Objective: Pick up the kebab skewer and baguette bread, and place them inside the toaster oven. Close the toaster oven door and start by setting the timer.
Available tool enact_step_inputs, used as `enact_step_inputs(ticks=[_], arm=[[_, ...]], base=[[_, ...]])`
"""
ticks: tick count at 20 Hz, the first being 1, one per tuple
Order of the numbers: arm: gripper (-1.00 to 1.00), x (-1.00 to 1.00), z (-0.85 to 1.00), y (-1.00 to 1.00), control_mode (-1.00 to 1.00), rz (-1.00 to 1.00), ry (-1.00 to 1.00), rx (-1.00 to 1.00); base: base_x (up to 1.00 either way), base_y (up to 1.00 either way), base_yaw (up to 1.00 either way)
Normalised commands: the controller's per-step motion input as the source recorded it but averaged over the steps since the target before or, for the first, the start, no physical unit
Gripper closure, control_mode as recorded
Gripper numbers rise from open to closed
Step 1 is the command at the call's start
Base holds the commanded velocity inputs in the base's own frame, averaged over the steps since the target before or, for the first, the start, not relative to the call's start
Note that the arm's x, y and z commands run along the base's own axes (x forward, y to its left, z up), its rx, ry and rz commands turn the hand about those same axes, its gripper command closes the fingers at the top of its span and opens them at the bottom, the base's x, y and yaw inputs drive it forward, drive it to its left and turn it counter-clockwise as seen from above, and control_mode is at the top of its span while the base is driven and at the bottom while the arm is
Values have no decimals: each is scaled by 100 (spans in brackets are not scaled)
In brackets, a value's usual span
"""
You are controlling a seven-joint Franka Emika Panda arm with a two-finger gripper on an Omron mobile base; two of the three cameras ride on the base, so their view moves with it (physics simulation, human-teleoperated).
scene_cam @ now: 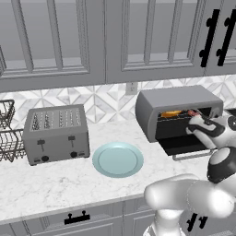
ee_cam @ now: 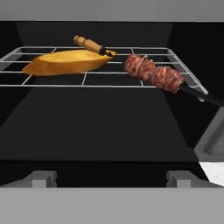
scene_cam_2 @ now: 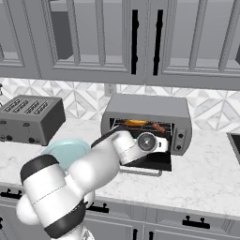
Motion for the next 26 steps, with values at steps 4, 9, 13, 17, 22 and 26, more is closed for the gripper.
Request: enact_step_inputs(ticks=[4, 9, 13, 17, 22, 26], arm=[[-100, -64, -1, -38, -100, 0, 0, 0], [-100, -58, -13, -15, -100, 3, 5, 0], [-100, -54, -14, -1, -100, 4, 9, 0], [-100, -48, -16, 0, -100, 5, 10, 0], [-100, -35, -11, 0, -100, 5, 9, 0], [-100, -1, -2, 0, -100, 1, 3, 0]], base=[[0, 0, 0], [0, 0, 0], [0, 0, 0], [0, 0, 0], [0, 0, 0], [0, 0, 0]])
